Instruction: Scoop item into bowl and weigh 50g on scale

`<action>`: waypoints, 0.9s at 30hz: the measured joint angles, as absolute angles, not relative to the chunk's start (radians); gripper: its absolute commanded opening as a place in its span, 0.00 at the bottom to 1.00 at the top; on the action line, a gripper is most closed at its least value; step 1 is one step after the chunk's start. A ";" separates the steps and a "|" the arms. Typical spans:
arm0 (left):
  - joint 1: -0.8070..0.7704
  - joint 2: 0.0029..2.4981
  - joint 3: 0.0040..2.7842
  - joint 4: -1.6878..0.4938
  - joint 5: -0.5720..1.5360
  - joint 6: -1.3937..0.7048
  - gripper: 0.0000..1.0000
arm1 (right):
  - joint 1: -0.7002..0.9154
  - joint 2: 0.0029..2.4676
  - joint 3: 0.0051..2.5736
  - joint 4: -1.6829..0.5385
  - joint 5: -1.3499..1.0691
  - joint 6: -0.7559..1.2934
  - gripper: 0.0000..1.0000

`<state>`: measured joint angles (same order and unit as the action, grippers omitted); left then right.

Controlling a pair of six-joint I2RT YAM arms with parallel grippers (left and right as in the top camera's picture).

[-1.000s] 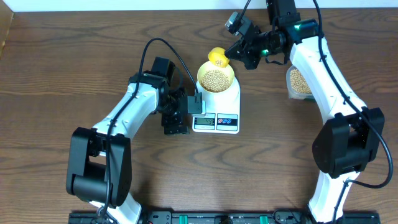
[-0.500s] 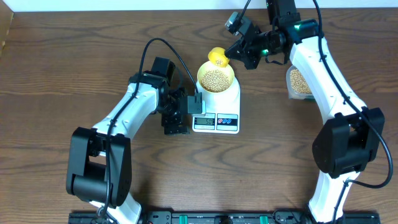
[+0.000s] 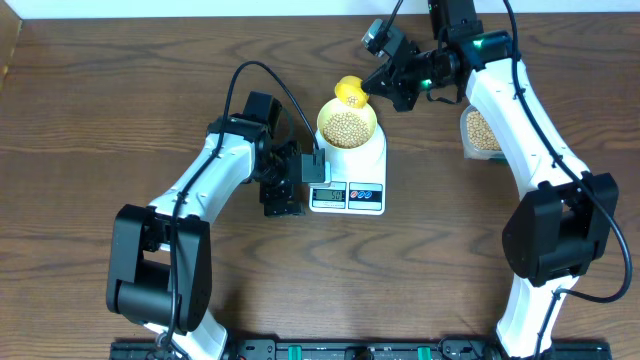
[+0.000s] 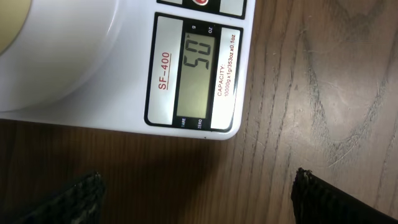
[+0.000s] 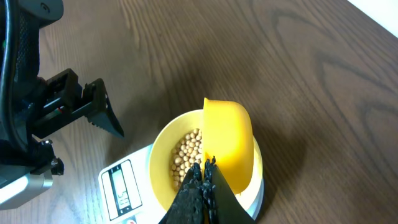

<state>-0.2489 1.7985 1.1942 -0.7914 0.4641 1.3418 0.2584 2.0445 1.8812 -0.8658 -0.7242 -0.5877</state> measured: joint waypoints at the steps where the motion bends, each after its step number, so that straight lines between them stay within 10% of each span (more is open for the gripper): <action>1: -0.249 1.798 1.194 -0.791 0.464 1.341 0.98 | 0.258 2.045 1.881 -0.869 -0.725 -0.588 0.01; 27: -0.249 1.798 1.194 -0.791 0.464 1.341 0.98 | 0.260 2.045 1.881 -0.881 -0.680 -0.621 0.01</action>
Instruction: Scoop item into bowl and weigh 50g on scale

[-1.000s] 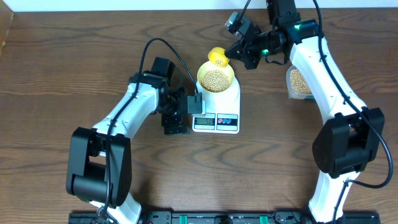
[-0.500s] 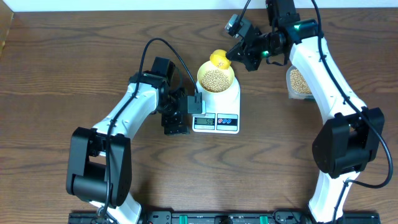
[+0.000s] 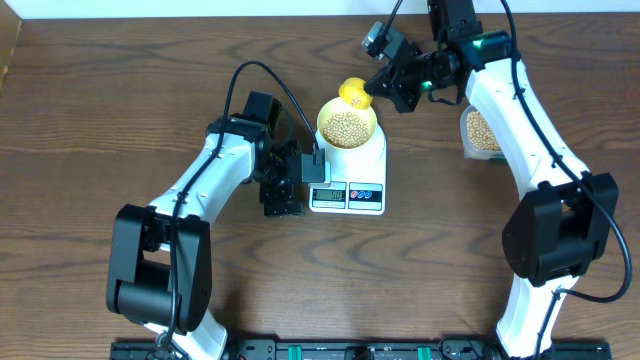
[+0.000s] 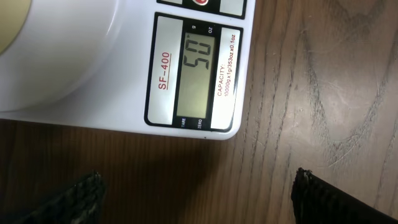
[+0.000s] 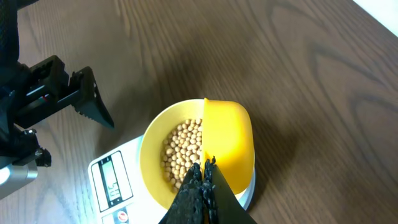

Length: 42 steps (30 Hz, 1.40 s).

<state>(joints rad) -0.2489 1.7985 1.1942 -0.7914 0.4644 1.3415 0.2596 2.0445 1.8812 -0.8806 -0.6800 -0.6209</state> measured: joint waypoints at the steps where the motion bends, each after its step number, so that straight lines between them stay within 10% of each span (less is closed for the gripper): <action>1: -0.249 1.798 1.194 -0.791 0.464 1.341 0.98 | 0.260 2.045 1.881 -0.878 -0.680 -0.621 0.01; 42: -0.249 1.798 1.194 -0.791 0.464 1.341 0.98 | 0.260 2.045 1.881 -0.866 -0.719 -0.537 0.01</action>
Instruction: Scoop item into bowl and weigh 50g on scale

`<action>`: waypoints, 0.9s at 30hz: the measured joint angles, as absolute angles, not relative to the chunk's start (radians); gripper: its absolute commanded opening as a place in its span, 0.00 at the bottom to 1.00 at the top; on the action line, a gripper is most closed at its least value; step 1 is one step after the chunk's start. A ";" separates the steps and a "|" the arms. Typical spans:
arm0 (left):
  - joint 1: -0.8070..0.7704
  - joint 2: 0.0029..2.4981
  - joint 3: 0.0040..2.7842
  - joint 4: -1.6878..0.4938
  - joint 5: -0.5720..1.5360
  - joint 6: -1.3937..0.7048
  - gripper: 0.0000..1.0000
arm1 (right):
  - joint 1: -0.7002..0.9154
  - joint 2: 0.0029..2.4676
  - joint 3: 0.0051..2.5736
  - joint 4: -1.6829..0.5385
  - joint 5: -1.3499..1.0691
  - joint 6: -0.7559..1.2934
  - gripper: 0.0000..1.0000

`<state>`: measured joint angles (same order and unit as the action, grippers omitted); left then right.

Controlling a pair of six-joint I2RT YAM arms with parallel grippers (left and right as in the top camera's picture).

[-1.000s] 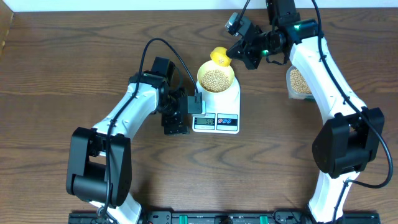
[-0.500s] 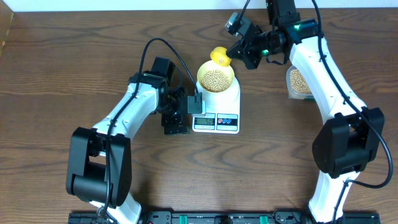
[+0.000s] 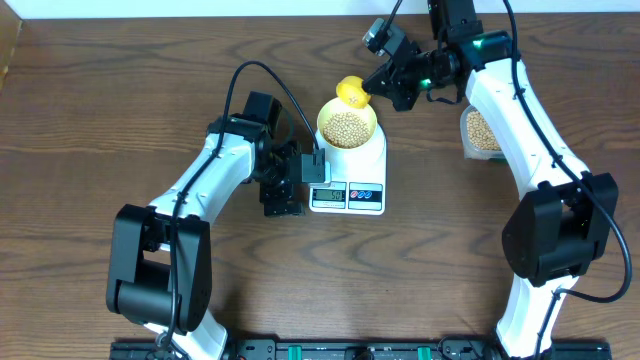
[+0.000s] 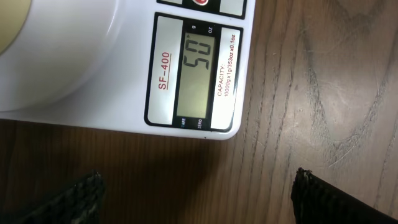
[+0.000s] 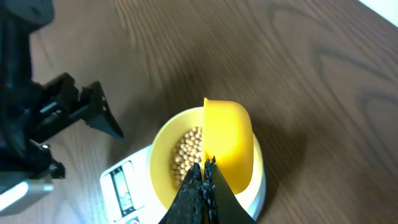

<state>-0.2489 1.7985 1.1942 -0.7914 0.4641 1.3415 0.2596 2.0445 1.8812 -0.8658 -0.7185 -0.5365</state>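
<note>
A yellow bowl (image 3: 347, 124) full of pale beans stands on the white scale (image 3: 348, 190). The scale's display (image 4: 198, 73) reads 50 in the left wrist view. My right gripper (image 5: 207, 167) is shut on the handle of a yellow scoop (image 5: 227, 142), which hangs over the bowl's far rim (image 3: 350, 91). No beans show in the scoop. My left gripper (image 4: 194, 193) stands open on the table just left of the scale, its fingertips (image 4: 81, 190) wide apart with nothing between them.
A clear container of beans (image 3: 481, 131) sits to the right of the scale, partly under my right arm. Bare brown wood table (image 3: 120, 110) lies all around. A cable runs from the left wrist over the table.
The right wrist view has shifted a little, so the scoop sits slightly differently over the bowl. The display still reads 50. The left gripper has not moved.
The scoop was held over the bowl's far side with the display at 50. Then the right gripper stood a little higher or further back, still shut on the scoop. Now it is back close to its first position; the reading is unchanged.
</note>
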 measured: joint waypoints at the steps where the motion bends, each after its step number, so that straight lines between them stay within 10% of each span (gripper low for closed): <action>1: -0.249 1.798 1.194 -0.791 0.464 1.342 0.98 | 0.260 2.045 1.881 -0.866 -0.727 -0.533 0.01; 27: -0.249 1.798 1.194 -0.791 0.464 1.341 0.98 | 0.247 2.045 1.881 -0.766 -0.775 -0.374 0.01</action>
